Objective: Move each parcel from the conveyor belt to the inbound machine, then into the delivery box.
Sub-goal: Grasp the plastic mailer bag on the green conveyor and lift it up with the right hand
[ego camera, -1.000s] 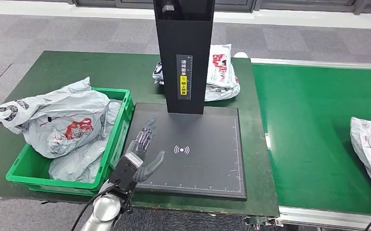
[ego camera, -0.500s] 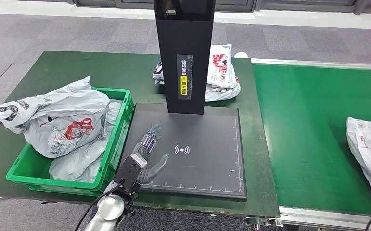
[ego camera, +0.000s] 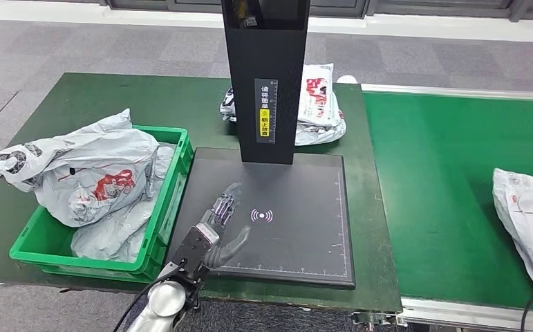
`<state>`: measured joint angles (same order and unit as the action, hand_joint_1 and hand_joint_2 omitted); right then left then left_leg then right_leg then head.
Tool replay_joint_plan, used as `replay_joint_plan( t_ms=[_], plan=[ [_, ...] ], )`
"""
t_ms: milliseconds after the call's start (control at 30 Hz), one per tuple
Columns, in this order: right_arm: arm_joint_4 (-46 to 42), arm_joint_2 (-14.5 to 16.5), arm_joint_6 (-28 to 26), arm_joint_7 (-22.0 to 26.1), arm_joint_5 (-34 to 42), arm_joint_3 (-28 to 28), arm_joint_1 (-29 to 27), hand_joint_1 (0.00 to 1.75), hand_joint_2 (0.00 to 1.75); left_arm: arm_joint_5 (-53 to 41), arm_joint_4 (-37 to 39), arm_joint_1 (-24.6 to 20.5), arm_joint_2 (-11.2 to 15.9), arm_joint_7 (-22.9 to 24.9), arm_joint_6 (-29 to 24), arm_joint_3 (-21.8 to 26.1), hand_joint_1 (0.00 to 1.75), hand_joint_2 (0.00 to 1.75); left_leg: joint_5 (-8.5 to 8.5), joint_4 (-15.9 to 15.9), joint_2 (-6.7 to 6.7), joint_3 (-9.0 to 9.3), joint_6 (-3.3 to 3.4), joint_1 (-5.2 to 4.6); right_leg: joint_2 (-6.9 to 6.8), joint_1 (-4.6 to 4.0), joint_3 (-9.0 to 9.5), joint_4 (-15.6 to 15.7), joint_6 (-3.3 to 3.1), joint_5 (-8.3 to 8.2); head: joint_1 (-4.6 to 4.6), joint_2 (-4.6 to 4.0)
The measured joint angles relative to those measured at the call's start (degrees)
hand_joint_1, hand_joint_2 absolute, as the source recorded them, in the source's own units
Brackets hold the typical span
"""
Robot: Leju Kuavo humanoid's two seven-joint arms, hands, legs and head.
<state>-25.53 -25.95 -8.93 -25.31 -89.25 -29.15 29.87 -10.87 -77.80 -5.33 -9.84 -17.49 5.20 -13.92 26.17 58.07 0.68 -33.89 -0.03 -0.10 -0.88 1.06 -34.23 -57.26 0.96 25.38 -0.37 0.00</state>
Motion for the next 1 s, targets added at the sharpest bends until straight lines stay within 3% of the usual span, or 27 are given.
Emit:
replay_joint_plan(
  t_ms=[333, 733, 1000],
  plan=[
    [2.04, 1.00, 1.75, -0.71, -0.91, 7.17, 2.17, 0.00, 1.75, 0.68, 0.71, -0.07, 0.05, 0.01, -0.44, -0.53, 0.00, 1.75, -0.03, 0.00, -0.09, -0.01, 0.01, 0.00, -0.09, 0.00, 0.03, -0.01, 0.00, 0.00, 0.00, 0.00],
    [4.63, 2.43, 4.66, -0.04, -0.91, 9.79, 2.59, 0.00, 1.75, 1.56, 1.79, -0.07, 0.17, -0.29, -0.48, -1.27, 0.00, 1.75, -0.04, 0.00, -0.13, -0.02, 0.02, 0.00, -0.15, 0.00, 0.03, 0.00, 0.00, 0.00, 0.00, 0.00],
    [6.53, 2.70, 12.10, 5.44, -0.72, 12.74, 2.11, 0.00, 1.75, 2.64, 2.11, -0.14, 0.66, -0.78, -0.52, -1.74, 0.00, 1.75, -0.04, 0.00, -0.12, -0.01, 0.01, 0.01, -0.14, -0.01, 0.02, 0.00, 0.00, 0.01, 0.00, 0.00]
  ],
)
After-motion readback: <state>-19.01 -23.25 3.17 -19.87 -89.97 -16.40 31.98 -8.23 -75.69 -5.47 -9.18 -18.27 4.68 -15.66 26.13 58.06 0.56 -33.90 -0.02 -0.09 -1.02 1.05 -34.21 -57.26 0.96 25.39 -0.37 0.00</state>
